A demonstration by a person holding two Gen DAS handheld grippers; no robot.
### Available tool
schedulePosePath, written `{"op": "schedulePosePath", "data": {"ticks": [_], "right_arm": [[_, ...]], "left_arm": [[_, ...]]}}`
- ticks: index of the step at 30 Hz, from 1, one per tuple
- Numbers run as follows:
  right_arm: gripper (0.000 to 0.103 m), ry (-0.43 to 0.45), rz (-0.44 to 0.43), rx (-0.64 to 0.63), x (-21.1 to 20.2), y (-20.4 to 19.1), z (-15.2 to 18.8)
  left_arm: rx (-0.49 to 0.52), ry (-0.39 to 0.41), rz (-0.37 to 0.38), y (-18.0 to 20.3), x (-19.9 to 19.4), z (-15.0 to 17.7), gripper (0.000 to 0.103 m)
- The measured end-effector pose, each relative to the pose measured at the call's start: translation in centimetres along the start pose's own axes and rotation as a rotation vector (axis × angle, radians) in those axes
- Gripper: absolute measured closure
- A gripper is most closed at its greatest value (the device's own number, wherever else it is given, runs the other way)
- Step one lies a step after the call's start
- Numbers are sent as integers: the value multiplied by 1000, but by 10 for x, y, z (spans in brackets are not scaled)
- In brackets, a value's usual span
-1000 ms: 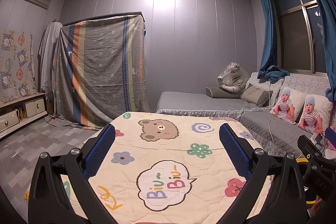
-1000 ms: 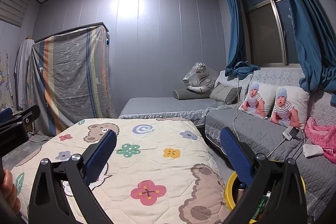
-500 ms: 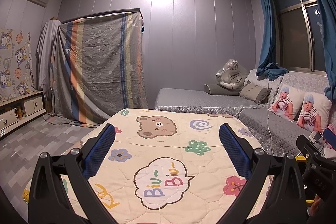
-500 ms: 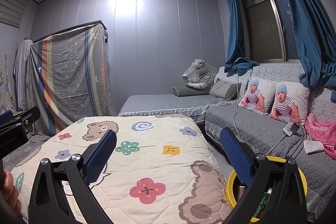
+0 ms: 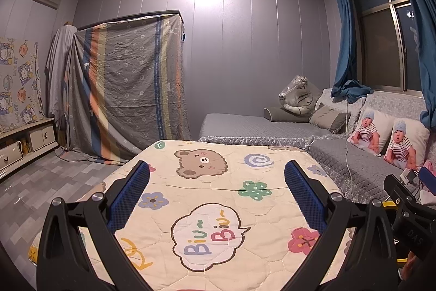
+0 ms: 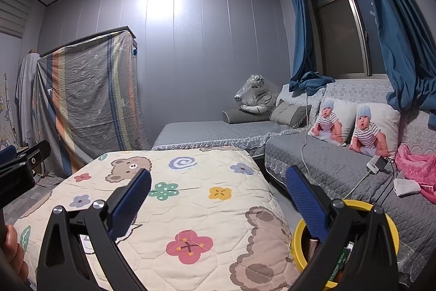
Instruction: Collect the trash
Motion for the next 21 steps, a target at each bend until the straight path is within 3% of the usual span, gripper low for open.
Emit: {"op": "schedulePosePath", "data": {"ticks": [14, 21], "right_arm": [[8, -13, 3, 5, 2, 3, 4], [8, -16, 2, 7, 2, 3, 5]], "left_arm": [[-18, -24, 29, -4, 4, 6, 8], [11, 2, 31, 1, 0, 4, 8]]}}
Point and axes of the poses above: each gripper's, at about its wrist camera, not at the fingertips, and x roughly the way its jaws point, y to its right, z to its underside, the point moved 10 cm from there along x, roughly the way its jaws point, and after that the axes turned 10 degrees about y, right-handed, at the moved point
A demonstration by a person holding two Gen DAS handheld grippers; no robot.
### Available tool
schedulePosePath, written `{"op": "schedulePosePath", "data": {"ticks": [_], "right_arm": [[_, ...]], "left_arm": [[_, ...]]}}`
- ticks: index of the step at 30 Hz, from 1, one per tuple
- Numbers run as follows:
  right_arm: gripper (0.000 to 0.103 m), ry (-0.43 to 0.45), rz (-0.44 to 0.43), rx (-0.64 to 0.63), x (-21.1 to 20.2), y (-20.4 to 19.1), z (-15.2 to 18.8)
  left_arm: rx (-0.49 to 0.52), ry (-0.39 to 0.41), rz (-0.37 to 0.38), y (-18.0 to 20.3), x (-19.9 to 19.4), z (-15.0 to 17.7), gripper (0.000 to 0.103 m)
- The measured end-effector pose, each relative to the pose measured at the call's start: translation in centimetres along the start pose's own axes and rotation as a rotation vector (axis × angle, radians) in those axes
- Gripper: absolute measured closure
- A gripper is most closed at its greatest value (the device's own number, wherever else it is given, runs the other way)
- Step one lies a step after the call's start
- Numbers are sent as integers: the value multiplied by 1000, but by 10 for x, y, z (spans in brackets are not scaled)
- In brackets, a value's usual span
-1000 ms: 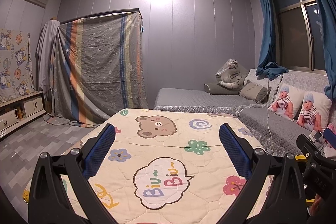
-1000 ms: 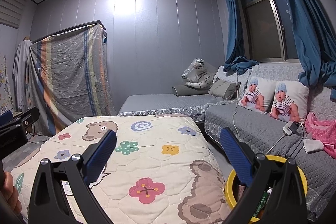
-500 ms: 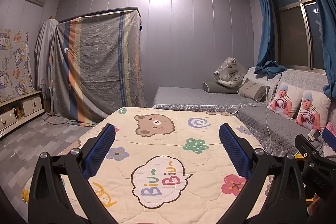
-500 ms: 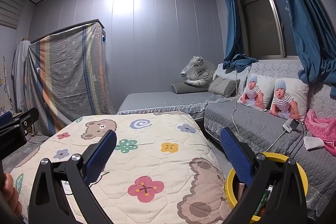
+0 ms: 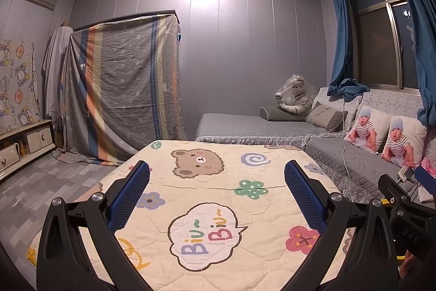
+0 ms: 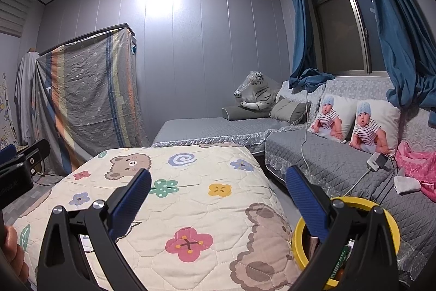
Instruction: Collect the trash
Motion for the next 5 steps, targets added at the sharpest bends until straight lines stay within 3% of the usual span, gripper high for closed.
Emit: {"op": "schedulePosePath", "data": {"ticks": [5], "right_arm": [[8, -4, 0, 3, 1, 1, 0]], "left_arm": [[17, 3, 8, 4, 0, -1, 8]]}}
Point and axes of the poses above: each gripper's, at about its wrist camera, not at the fingertips, and x roughly the way its jaws point, y to its right, z to its underside, the point moved 10 cm from there along x, roughly the way its jaws point, and after that the axes turned 10 degrees about y, right-handed, at the moved point
